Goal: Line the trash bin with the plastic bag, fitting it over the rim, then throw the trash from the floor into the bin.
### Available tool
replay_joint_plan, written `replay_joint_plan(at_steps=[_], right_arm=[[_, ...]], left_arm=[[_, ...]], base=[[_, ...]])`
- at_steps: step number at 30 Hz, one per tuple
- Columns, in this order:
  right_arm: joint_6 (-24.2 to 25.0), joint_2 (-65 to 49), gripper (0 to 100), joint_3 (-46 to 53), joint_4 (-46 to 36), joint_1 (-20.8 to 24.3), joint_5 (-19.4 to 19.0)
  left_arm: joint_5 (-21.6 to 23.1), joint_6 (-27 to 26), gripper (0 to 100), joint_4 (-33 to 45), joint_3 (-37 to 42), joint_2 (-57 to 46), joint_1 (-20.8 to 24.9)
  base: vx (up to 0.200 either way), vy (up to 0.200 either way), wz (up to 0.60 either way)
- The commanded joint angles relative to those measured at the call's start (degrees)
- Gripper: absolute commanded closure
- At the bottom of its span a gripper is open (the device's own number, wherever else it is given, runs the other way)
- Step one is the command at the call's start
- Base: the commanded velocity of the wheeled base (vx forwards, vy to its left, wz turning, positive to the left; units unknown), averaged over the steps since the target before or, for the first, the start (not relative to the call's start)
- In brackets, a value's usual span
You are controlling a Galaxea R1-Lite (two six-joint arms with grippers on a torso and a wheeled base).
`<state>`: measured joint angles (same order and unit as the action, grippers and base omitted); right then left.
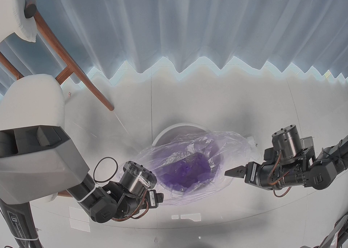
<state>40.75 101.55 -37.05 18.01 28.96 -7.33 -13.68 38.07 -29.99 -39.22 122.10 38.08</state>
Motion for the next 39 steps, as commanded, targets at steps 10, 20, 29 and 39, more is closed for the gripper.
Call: replay_joint_plan(at_steps=[10, 20, 29, 39], right_arm=[[-0.06, 3.92, 0, -1.1, 4.85, -5.67, -0.85], [4.95, 7.09, 0, -1.1, 7.48, -3.04, -0.76], [5.39, 8.76, 0, -0.39, 9.42, -2.86, -0.5], [5.48, 9.11, 0, -1.19, 9.94, -2.42, -0.32]], left_arm=[[0.23, -0.1, 0, -6.66, 6.43, -7.58, 1.12], [1.99, -6.43, 0, -14.22, 14.17, -23.4, 3.05], [8.4, -15.31, 0, -20.9, 29.9, -27.97, 7.27], [16.23, -15.48, 0, -26.35, 39.13, -35.27, 8.94]], base=[[0.0, 0.0, 0.0], [0.0, 0.0, 0.0], [0.0, 0.0, 0.0], [0.0, 0.0, 0.0]])
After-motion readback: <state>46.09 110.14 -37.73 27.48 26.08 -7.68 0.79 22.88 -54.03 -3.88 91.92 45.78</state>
